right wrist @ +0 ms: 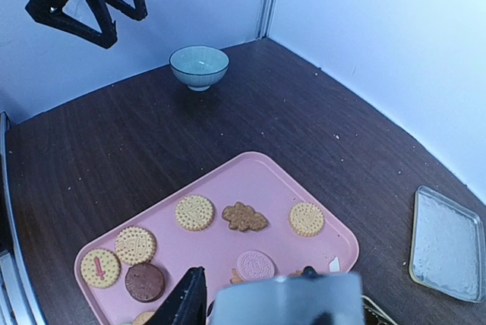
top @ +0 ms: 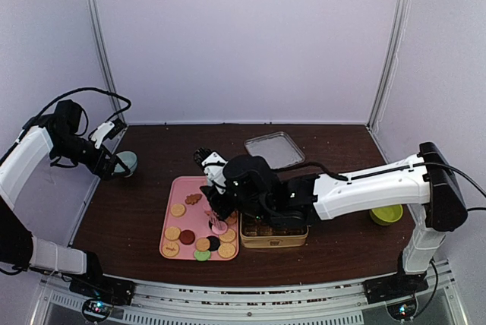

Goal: Pack the cookies
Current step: Pick up the fake cookies from the plate.

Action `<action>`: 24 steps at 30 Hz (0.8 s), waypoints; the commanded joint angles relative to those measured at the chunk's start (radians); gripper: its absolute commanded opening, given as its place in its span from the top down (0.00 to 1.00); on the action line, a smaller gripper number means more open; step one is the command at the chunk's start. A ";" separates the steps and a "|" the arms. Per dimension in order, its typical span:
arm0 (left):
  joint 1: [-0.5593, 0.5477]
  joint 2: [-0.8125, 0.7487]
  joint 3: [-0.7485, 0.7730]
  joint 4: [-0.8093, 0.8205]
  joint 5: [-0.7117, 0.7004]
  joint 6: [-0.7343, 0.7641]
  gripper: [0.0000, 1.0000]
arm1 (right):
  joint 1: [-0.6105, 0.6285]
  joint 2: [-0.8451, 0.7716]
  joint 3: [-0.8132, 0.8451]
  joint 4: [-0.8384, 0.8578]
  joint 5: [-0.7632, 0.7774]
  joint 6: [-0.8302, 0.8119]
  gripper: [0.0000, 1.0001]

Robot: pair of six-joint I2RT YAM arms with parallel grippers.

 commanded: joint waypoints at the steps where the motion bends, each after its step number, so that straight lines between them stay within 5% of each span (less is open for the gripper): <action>1: 0.005 0.000 0.003 -0.007 0.022 0.024 0.02 | 0.007 0.007 0.033 0.076 0.052 -0.046 0.59; 24: 0.004 0.008 0.025 -0.046 0.043 0.046 0.02 | 0.016 0.025 -0.065 0.082 0.001 0.050 0.60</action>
